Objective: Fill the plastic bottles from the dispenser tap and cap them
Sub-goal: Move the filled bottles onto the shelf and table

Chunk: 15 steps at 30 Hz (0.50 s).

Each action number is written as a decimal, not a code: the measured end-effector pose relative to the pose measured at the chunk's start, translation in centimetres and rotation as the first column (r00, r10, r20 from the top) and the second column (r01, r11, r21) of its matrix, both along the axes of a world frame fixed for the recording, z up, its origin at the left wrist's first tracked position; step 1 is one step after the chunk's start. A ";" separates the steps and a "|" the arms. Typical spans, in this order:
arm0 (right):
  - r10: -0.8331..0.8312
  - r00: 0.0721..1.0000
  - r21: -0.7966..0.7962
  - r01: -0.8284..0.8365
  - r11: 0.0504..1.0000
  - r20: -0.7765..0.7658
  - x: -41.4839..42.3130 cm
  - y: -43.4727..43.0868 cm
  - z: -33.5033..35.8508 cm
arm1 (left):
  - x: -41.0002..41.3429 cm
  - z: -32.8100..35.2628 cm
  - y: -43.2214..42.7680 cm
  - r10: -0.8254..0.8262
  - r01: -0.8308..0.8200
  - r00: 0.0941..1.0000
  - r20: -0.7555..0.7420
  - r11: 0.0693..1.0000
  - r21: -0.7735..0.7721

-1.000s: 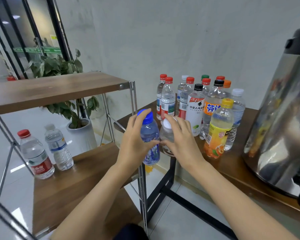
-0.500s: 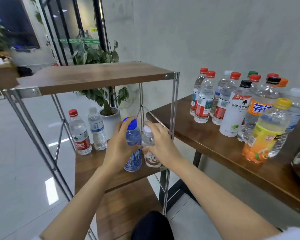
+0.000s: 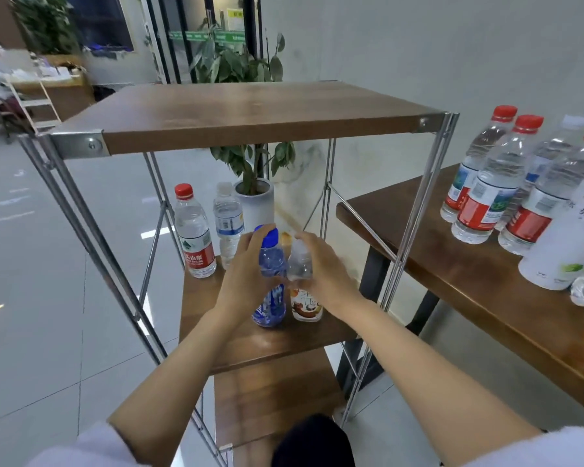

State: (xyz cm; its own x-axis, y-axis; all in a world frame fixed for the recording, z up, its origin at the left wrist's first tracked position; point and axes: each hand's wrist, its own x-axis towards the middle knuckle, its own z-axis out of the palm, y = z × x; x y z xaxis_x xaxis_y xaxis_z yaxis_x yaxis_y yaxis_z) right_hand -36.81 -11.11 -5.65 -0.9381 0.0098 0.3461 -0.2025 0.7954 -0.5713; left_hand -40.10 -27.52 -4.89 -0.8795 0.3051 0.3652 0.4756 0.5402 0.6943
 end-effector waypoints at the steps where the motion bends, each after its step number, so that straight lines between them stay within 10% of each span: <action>1: 0.009 1.000 -0.007 -0.009 1.000 0.003 -0.5 0.1 -0.2 | -0.6 -0.3 0.0 -0.001 0.001 1.000 0.006 1.000 0.009; 15: 0.079 0.997 0.048 -0.080 0.996 0.016 -7.7 3.6 -0.4 | -8.2 -0.4 1.1 0.013 -0.039 0.992 -0.122 0.976 -0.213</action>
State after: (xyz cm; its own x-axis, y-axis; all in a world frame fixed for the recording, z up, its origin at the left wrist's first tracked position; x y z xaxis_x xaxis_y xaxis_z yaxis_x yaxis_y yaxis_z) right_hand -44.47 -7.49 -6.04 -0.9400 -0.0817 0.3312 -0.2585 0.8041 -0.5354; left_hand -48.34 -26.44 -5.30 -0.8426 0.3653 0.3958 0.5313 0.6840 0.4998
